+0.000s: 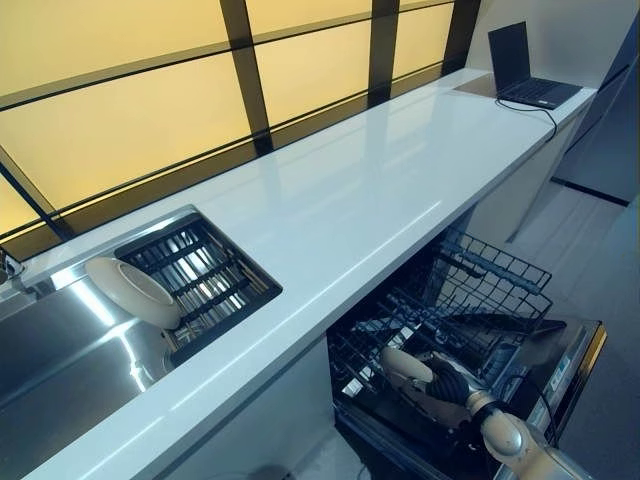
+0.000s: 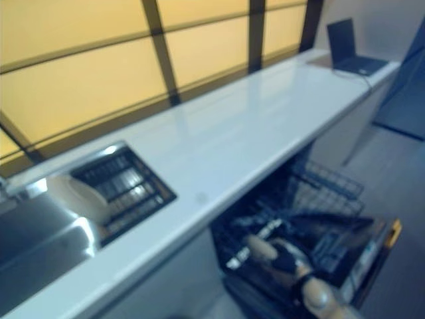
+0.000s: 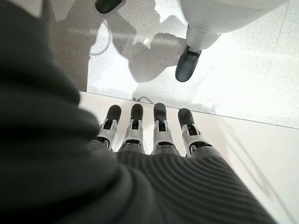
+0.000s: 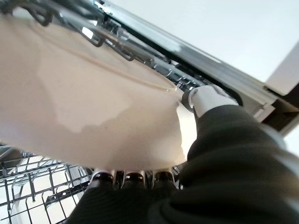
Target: Take plates into dishwasher
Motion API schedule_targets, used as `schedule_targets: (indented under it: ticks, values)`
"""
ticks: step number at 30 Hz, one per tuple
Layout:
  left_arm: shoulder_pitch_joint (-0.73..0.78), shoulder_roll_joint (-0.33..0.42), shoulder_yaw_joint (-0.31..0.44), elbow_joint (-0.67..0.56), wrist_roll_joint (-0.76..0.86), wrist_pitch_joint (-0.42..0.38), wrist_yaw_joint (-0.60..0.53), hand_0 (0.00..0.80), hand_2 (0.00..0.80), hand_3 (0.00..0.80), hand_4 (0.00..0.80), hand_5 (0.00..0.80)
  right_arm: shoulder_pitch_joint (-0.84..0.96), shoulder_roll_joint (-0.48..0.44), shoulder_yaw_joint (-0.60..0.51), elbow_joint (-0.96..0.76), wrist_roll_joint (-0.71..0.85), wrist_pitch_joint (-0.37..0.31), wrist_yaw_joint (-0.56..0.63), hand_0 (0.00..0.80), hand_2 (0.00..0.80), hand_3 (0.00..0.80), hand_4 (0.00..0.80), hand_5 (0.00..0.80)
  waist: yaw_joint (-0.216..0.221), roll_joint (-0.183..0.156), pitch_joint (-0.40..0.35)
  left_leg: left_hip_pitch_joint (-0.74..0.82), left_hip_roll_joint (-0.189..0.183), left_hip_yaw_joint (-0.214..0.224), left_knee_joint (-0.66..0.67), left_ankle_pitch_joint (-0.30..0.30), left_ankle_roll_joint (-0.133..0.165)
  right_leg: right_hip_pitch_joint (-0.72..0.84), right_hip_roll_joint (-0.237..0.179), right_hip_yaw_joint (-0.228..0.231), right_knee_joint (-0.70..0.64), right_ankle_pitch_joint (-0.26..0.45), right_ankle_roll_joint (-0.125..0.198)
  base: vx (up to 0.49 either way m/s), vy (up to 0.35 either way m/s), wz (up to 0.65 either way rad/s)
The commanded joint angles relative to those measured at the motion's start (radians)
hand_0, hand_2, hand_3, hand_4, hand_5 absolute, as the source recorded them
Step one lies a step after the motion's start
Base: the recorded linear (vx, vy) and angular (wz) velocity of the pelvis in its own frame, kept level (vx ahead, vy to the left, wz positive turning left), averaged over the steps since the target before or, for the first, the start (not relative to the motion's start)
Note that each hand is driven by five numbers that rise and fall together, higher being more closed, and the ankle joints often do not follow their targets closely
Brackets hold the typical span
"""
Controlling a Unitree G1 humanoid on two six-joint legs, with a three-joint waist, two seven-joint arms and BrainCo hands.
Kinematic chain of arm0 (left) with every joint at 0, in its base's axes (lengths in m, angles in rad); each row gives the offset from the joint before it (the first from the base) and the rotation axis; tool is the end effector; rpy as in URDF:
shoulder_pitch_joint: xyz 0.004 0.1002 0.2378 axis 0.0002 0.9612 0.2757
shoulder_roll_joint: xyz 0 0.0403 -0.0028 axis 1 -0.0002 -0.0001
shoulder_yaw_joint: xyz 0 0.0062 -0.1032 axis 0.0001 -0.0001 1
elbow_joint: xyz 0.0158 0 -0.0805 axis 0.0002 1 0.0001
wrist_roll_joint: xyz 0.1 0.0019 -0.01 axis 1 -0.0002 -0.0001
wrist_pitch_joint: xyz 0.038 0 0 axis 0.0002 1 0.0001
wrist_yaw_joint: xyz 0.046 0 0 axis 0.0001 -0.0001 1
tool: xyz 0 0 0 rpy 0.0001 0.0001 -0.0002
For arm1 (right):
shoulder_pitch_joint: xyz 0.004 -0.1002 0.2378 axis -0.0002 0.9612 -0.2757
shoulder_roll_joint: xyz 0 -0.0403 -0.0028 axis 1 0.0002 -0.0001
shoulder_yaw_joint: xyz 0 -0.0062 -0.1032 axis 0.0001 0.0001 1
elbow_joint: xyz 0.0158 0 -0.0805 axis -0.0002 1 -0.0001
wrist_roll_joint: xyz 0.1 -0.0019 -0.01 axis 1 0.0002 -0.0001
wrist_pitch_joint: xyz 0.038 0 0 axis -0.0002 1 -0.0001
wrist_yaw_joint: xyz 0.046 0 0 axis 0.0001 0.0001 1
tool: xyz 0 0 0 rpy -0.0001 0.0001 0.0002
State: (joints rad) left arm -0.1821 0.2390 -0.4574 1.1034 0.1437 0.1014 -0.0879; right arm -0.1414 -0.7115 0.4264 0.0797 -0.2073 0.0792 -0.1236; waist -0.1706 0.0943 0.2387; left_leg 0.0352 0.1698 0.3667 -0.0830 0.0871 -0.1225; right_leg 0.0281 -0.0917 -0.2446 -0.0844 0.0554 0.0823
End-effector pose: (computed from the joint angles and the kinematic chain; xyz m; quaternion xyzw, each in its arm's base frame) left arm 0.1470 0.1904 -0.0968 0.2875 0.4955 -0.1836 0.7988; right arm 0.2170 -0.2156 0.0536 -0.4640 0.0284 0.1095 0.8786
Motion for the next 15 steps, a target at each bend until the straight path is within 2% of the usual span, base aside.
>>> schedule_targets:
  ticks: [1, 15]
  values:
    - [-0.051, 0.032, -0.040, 0.006, 0.052, 0.007, -0.012, 0.000, 0.000, 0.000, 0.000, 0.000, -0.095, 0.070, 0.052, 0.036, -0.039, -0.008, -0.059, 0.800, 0.800, 0.800, 0.800, 0.800, 0.026, -0.065, -0.013, -0.048, -0.041, 0.004, -0.004, 0.010, 0.018, -0.022, 0.021, 0.013, 0.094, -0.078, 0.002, 0.000, 0.007, 0.10]
    - [-0.065, 0.015, -0.070, 0.000, 0.078, 0.018, -0.028, 0.000, 0.000, 0.000, 0.000, 0.000, -0.193, 0.181, 0.099, 0.289, -0.081, 0.066, -0.158, 0.800, 0.800, 0.800, 0.800, 0.800, 0.060, -0.050, -0.015, -0.057, -0.049, -0.022, -0.004, 0.010, 0.019, -0.022, 0.014, -0.010, 0.094, -0.077, -0.002, 0.000, 0.000, 0.03]
